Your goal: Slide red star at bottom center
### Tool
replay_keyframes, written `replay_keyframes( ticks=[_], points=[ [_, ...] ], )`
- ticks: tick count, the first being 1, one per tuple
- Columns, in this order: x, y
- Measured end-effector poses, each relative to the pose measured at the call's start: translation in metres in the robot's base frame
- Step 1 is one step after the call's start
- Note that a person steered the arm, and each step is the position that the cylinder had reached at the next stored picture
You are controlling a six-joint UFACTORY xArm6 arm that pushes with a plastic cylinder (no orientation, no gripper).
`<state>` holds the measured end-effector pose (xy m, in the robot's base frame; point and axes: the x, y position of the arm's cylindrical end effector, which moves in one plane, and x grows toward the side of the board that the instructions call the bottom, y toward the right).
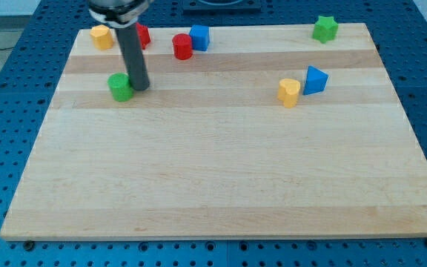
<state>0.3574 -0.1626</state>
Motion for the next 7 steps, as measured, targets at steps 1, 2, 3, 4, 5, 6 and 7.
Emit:
replay_keyframes(
  ticks=[1,2,3,4,5,6,7],
  points=[
    [0.014,-0.029],
    [0.023,-0.047],
    [0.027,-0.04],
    [0.013,-0.024],
    [-0.015,-0.023],
    [-0.021,0.031],
    [-0.02,0.135]
  ],
)
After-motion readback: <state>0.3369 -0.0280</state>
